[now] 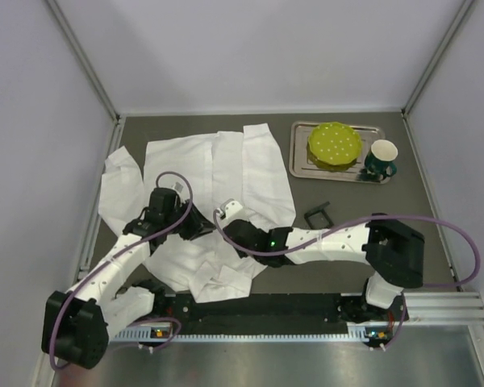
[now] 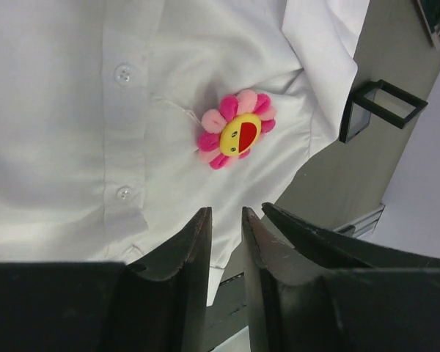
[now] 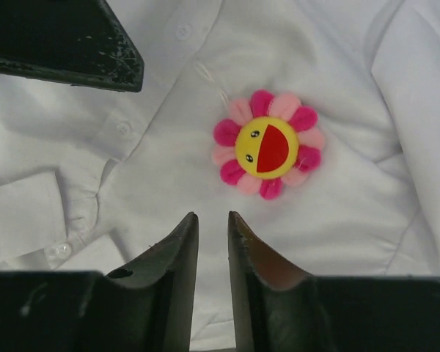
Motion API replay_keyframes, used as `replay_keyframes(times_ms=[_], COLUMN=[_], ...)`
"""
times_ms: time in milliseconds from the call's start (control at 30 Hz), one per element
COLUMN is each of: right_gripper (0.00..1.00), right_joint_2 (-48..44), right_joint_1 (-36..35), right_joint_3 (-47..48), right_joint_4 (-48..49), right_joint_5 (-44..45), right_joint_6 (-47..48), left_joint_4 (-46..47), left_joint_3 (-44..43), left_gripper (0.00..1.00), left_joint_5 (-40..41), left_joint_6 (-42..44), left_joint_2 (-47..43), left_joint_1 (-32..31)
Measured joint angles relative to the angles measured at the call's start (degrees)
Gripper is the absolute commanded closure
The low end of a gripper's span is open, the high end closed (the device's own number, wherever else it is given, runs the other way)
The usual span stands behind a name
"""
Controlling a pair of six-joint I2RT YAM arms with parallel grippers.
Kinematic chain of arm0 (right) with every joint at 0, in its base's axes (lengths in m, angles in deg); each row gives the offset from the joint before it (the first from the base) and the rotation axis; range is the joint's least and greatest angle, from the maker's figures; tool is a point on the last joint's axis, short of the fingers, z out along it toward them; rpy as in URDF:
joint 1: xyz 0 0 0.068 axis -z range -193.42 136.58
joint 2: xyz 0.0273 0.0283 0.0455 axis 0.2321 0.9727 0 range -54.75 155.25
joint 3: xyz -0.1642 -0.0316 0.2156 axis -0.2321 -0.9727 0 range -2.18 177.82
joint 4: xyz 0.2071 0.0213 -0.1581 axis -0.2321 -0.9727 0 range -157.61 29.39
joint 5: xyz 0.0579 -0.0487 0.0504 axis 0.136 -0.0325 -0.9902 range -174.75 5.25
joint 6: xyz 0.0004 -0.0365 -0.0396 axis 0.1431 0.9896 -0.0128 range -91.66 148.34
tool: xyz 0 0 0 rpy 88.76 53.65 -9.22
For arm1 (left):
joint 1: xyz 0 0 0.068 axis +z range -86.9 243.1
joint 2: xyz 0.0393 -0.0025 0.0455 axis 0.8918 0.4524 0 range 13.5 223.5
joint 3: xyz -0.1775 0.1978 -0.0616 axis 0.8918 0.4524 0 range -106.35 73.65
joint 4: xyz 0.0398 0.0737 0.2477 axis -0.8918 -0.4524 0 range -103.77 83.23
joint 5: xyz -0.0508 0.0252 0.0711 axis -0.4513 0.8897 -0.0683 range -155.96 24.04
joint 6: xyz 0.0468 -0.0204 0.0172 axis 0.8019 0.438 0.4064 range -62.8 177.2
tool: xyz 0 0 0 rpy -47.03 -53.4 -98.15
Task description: Remove the brooch from the garment
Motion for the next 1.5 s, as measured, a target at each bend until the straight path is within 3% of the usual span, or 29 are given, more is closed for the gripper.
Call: replay_keyframes(times_ms=[167,233,333,633,800,967,1167,1500], right_gripper=[0.77,0.68,0.64,0.64,0.55,0.54,0.63,0.93], right_joint_2=[5.1,6.7,8.4,12.1,13.1,13.9,14.5,14.5], right_joint_1=[-1.6,-1.6,-1.6,-1.6,-1.6,-1.6,-0.7,0.0], right_joint_3=[4.2,4.6,4.6,6.2,6.2,6.3,6.7,6.5], right_joint_4=[0.5,0.4,0.2,0.0,0.0,0.1,0.7,2.9], right_joint_5=[3.2,4.3,5.9,9.9,11.9,12.3,12.2,11.7], right_joint_6=[2.9,3.3,3.5,3.5,2.9,2.6,1.9,0.1], left_joint_4=[-1.3,-1.8,-2.6,-2.9,-2.8,-2.8,-2.8,-1.1], left_joint_3=[0.6,0.2,-0.5,-0.7,-0.7,-0.7,-0.7,-0.6], left_gripper=[0.69,0.69,0.68,0.67,0.66,0.66,0.6,0.53], left_joint_5=[4.3,5.7,6.9,7.1,7.0,6.6,6.4,3.1], left_joint_6=[-1.3,-1.2,-1.0,0.2,0.5,0.6,0.9,1.8], left_joint_2=[-5.0,-5.9,-6.0,-6.0,-6.0,-6.0,-6.0,-6.0], left_joint_1=[0.6,0.7,0.7,0.8,0.8,0.8,0.8,0.8])
